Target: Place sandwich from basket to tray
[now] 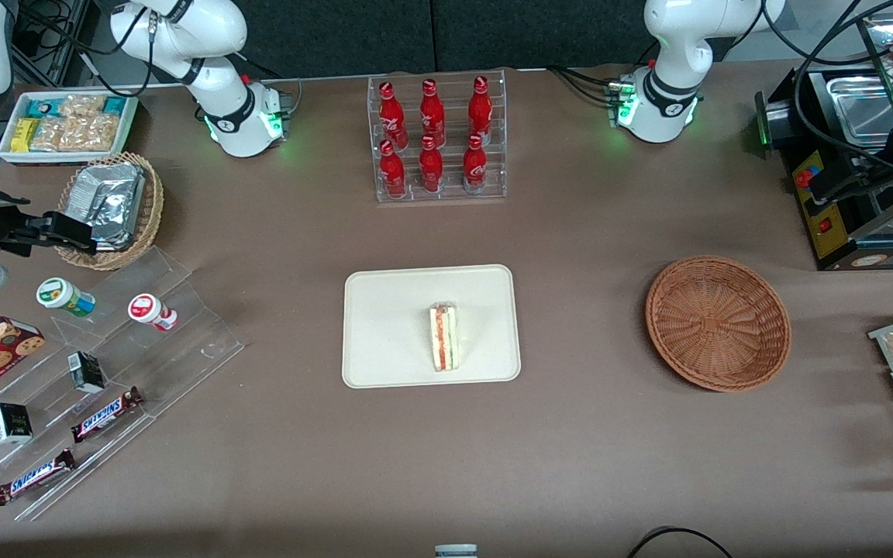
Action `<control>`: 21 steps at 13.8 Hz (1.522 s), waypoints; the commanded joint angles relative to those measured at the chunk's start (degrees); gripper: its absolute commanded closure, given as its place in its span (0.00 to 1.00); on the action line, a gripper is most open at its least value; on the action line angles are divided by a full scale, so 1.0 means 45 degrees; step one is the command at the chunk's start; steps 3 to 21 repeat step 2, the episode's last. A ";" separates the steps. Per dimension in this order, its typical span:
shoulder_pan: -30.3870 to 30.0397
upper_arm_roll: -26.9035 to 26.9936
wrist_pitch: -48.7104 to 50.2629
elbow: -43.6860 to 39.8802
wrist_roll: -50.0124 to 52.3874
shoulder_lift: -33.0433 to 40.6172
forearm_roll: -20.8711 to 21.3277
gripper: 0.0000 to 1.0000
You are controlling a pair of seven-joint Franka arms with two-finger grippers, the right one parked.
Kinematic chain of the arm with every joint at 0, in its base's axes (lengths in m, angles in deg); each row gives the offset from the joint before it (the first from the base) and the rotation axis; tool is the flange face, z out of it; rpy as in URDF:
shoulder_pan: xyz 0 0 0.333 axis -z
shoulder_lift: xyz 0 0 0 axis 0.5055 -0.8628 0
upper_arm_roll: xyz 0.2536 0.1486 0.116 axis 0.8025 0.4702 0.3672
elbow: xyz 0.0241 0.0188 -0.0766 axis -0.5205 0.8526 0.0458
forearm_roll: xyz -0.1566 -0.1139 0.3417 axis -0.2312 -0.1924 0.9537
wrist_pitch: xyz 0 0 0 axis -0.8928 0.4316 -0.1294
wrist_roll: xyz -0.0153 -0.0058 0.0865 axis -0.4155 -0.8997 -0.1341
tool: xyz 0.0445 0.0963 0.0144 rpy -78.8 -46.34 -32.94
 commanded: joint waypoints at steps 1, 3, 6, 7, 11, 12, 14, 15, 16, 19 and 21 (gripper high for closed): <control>0.0262 0.0087 0.0361 -0.0424 -0.0079 -0.0224 0.0197 0.00; 0.0243 0.0106 0.0361 -0.0423 -0.0099 -0.0224 0.0178 0.00; 0.0243 0.0106 0.0361 -0.0423 -0.0099 -0.0224 0.0178 0.00; 0.0243 0.0106 0.0361 -0.0423 -0.0099 -0.0224 0.0178 0.00; 0.0243 0.0106 0.0361 -0.0423 -0.0099 -0.0224 0.0178 0.00; 0.0243 0.0106 0.0361 -0.0423 -0.0099 -0.0224 0.0178 0.00; 0.0243 0.0106 0.0361 -0.0423 -0.0099 -0.0224 0.0178 0.00; 0.0243 0.0106 0.0361 -0.0423 -0.0099 -0.0224 0.0178 0.00; 0.0243 0.0106 0.0361 -0.0423 -0.0099 -0.0224 0.0178 0.00; 0.0243 0.0106 0.0361 -0.0423 -0.0099 -0.0224 0.0178 0.00; 0.0243 0.0106 0.0361 -0.0423 -0.0099 -0.0224 0.0178 0.00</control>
